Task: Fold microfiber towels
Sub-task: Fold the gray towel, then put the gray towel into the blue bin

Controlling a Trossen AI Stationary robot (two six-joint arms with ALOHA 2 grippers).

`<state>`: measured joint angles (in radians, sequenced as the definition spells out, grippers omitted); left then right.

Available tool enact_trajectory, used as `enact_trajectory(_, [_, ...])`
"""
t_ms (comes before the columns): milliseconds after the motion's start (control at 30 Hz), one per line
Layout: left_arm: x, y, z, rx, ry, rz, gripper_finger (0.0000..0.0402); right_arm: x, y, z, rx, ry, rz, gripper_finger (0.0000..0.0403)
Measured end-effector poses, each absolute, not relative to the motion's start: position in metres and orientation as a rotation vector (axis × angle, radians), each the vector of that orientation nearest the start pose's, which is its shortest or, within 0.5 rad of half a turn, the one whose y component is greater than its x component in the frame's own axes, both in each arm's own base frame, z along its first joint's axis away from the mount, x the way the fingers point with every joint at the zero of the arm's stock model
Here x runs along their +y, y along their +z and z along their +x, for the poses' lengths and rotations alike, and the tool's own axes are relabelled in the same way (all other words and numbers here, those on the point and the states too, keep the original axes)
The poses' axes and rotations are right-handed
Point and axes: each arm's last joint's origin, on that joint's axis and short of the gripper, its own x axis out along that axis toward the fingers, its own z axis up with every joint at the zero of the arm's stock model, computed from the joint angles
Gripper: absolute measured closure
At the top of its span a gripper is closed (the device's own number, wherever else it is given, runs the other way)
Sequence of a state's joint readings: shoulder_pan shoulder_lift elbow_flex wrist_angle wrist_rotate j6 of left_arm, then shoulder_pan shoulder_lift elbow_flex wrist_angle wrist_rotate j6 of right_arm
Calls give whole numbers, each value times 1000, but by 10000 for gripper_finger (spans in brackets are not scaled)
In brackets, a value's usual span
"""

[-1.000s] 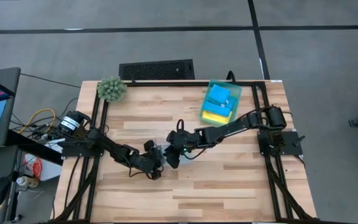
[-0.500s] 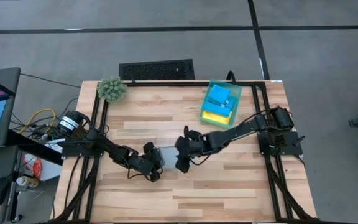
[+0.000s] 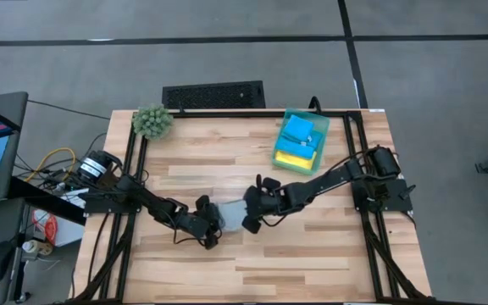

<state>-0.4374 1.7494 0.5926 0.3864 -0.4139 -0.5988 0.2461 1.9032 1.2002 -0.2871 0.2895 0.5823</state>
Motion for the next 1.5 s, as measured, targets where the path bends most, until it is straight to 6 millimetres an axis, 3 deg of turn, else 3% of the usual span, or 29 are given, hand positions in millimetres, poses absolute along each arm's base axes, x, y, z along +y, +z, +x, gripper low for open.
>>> enact_trajectory(233, [-110, 104, 264, 686, 184, -274, 319, 81, 143, 369, 851, -301, 336, 260])
enact_trajectory(400, [-109, 121, 262, 656, 141, -325, 319, 80, 135, 364, 837, -295, 339, 264])
enact_trajectory(533, [-106, 136, 251, 734, 109, -372, 319, 79, 135, 365, 823, -287, 328, 264])
enact_trajectory(800, [-92, 165, 220, 827, 203, -432, 319, 79, 138, 368, 796, -254, 280, 262])
enact_trajectory(933, [-98, 192, 215, 614, 212, -430, 319, 79, 157, 366, 753, -202, 222, 263])
enact_trajectory(1067, [-115, 212, 227, 330, 158, -332, 319, 71, 172, 365, 748, -65, 157, 262])
enact_trajectory(1167, [-122, 196, 242, 329, 116, -284, 321, 57, 175, 367, 765, 33, 184, 253])
enact_trajectory(1300, [-126, 157, 258, 431, 101, -296, 335, 44, 174, 370, 756, 66, 147, 237])
enact_trajectory(1500, [-131, 116, 261, 589, 118, -359, 368, 42, 166, 376, 734, 108, 40, 227])
